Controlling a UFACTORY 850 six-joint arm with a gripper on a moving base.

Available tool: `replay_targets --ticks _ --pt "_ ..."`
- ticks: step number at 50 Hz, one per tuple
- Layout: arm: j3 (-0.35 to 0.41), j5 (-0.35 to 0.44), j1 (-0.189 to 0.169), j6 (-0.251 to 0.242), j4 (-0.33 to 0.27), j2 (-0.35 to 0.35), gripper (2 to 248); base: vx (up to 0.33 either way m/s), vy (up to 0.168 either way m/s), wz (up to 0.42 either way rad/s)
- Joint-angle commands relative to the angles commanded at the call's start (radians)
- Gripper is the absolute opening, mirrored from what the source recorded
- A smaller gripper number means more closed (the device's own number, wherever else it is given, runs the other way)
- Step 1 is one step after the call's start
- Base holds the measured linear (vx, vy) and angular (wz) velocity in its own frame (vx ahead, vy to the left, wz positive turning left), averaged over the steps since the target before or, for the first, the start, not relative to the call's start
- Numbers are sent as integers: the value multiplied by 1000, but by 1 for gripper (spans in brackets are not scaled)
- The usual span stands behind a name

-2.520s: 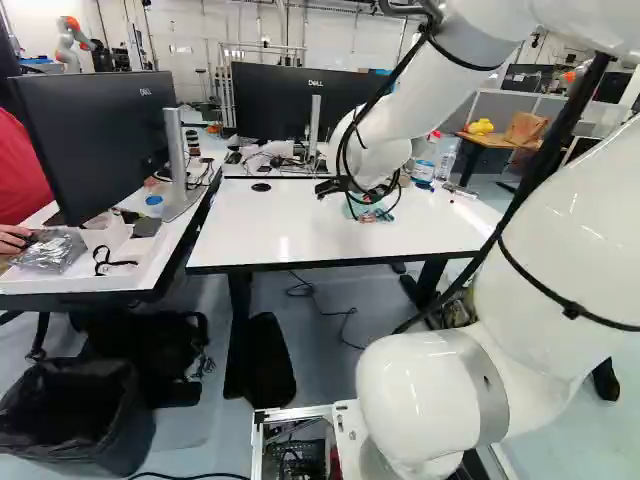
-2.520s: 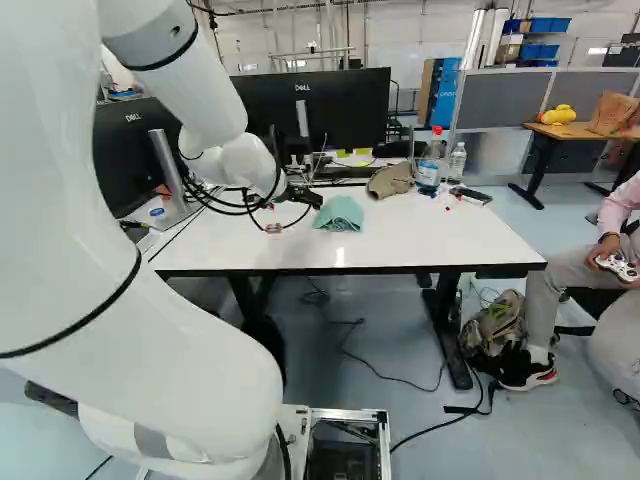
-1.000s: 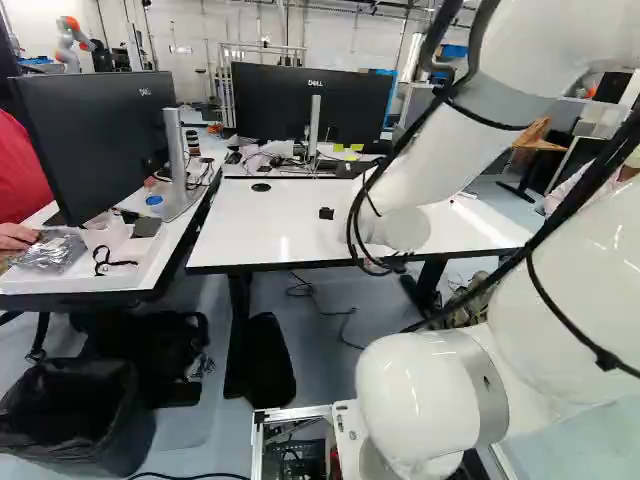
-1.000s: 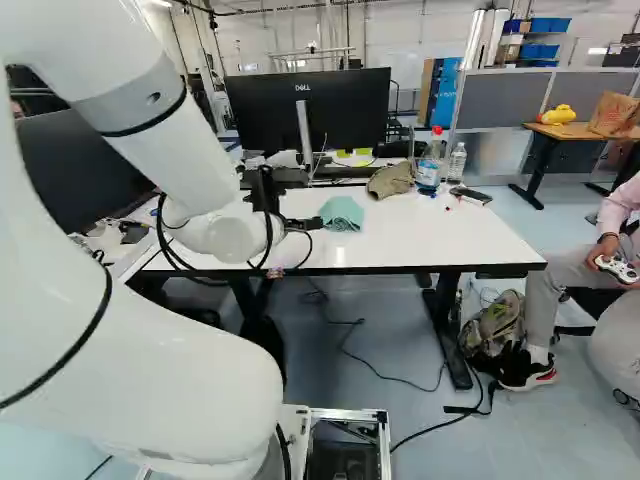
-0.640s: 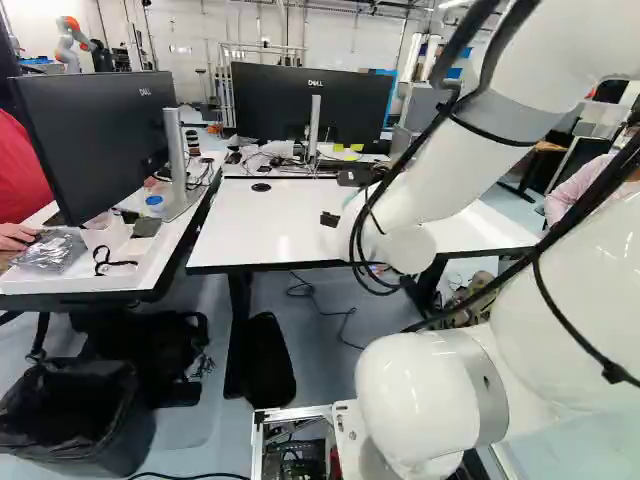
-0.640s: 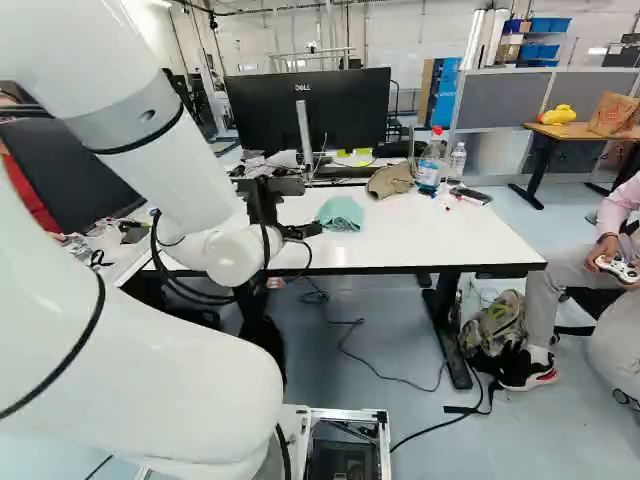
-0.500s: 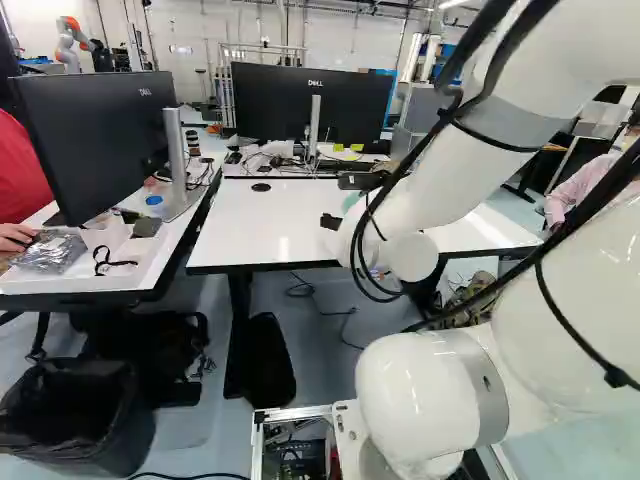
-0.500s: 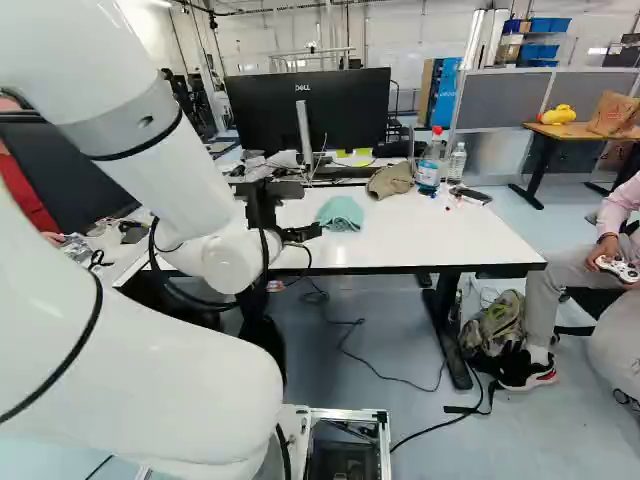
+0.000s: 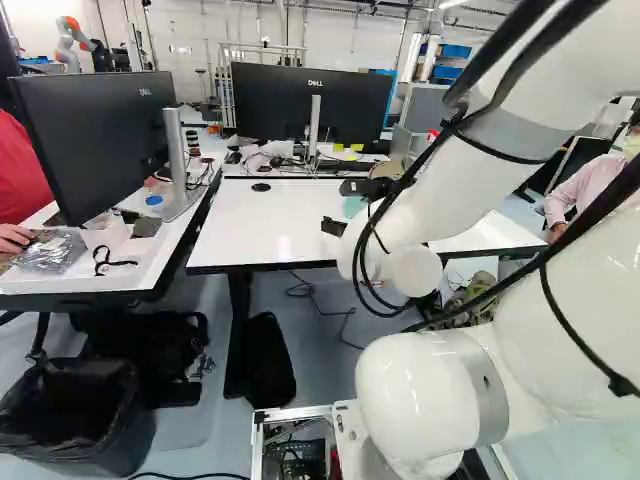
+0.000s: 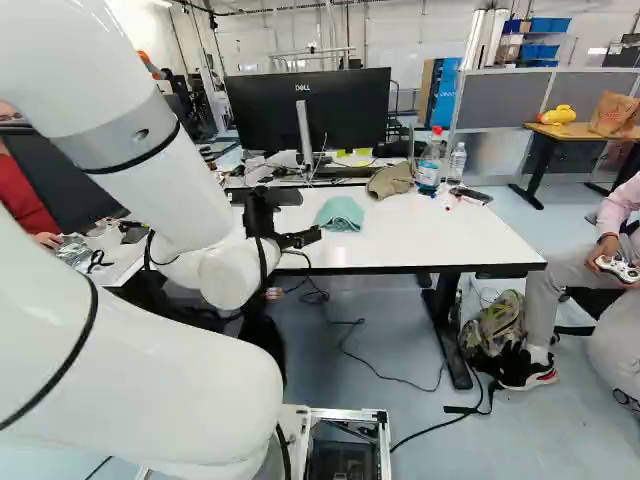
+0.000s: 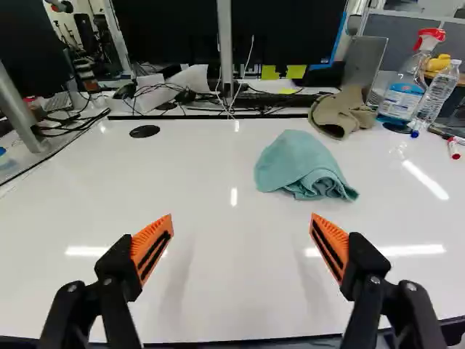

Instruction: Clean the table with the green towel

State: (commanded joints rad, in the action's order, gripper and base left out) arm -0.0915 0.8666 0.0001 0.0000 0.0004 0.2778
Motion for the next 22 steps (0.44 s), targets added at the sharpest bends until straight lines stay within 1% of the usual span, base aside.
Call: replay_targets --ticks 22 --pt "4 6 0 0 0 2 247 0 0 0"
